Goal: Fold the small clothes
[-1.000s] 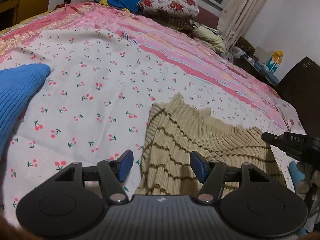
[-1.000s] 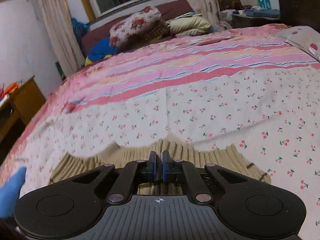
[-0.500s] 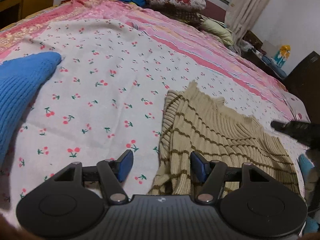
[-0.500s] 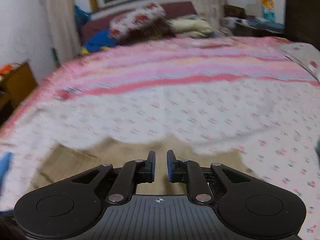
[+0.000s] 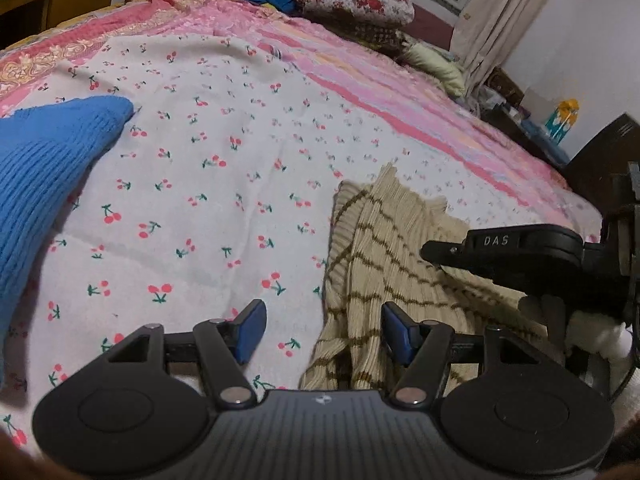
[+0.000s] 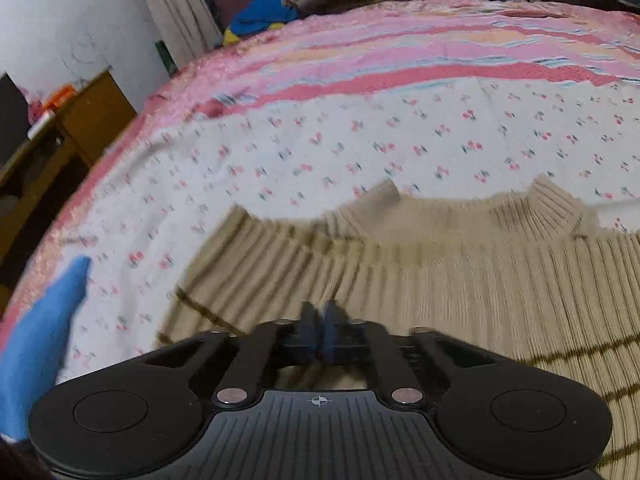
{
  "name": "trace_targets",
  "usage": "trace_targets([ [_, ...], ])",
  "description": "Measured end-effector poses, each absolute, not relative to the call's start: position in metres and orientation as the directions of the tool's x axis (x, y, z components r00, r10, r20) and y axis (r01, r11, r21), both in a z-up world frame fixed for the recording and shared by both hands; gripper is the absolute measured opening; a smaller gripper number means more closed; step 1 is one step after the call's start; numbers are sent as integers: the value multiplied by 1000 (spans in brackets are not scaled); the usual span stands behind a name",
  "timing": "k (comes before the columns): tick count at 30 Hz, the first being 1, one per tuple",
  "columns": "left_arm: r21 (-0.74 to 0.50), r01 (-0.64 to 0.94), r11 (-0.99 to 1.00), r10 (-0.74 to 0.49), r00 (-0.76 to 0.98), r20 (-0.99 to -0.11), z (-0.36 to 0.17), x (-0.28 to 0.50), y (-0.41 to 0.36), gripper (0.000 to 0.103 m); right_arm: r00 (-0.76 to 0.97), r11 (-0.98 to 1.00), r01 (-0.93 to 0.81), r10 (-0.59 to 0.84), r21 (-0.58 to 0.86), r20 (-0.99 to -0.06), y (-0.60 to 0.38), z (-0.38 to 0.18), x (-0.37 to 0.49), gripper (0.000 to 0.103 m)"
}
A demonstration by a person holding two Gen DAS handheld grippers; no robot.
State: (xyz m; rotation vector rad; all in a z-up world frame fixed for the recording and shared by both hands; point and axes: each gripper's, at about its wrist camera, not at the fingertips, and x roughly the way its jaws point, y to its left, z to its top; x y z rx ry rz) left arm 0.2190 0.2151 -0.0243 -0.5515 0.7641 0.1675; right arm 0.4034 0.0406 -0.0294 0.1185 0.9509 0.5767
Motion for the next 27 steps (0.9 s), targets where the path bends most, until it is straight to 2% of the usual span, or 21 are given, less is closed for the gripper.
trace_targets([
  [7, -476, -287, 831, -89, 776, -624, -9, 218, 215, 68, 494, 806, -463, 580, 369, -648, 56, -8, 399, 1],
  [9, -455, -281, 845, -84, 770, -632, -10, 222, 211, 68, 496, 816, -458, 564, 353, -660, 57, -12, 402, 1],
  [11, -419, -302, 856, -67, 739, -670, -18, 229, 209, 68, 483, 848, -440, 501, 296, -718, 58, -23, 407, 2],
  [13, -396, -341, 853, -53, 698, -714, -30, 234, 211, 68, 468, 871, -423, 446, 250, -763, 56, -33, 411, 9],
  [14, -400, -350, 847, -53, 693, -719, -34, 233, 212, 68, 475, 875, -409, 446, 258, -759, 52, -32, 410, 9],
  [17, -415, -350, 840, -53, 708, -704, -34, 226, 214, 68, 512, 867, -404, 479, 292, -713, 49, -17, 406, 12],
  [21, -412, -355, 839, -44, 711, -702, -35, 224, 214, 68, 483, 811, -440, 576, 386, -660, 62, -1, 400, 23],
  [22, -411, -357, 839, -42, 711, -702, -34, 224, 213, 68, 462, 801, -456, 586, 388, -666, 69, -3, 399, 28],
  [24, -412, -359, 838, -40, 712, -701, -35, 221, 213, 68, 424, 810, -459, 560, 364, -712, 83, -17, 398, 30],
  [26, -418, -360, 834, -43, 713, -700, -35, 219, 213, 68, 385, 812, -426, 562, 399, -732, 90, -32, 401, 25],
  [27, -426, -358, 831, -48, 716, -697, -34, 217, 214, 68, 385, 810, -413, 570, 416, -726, 91, -33, 400, 18],
])
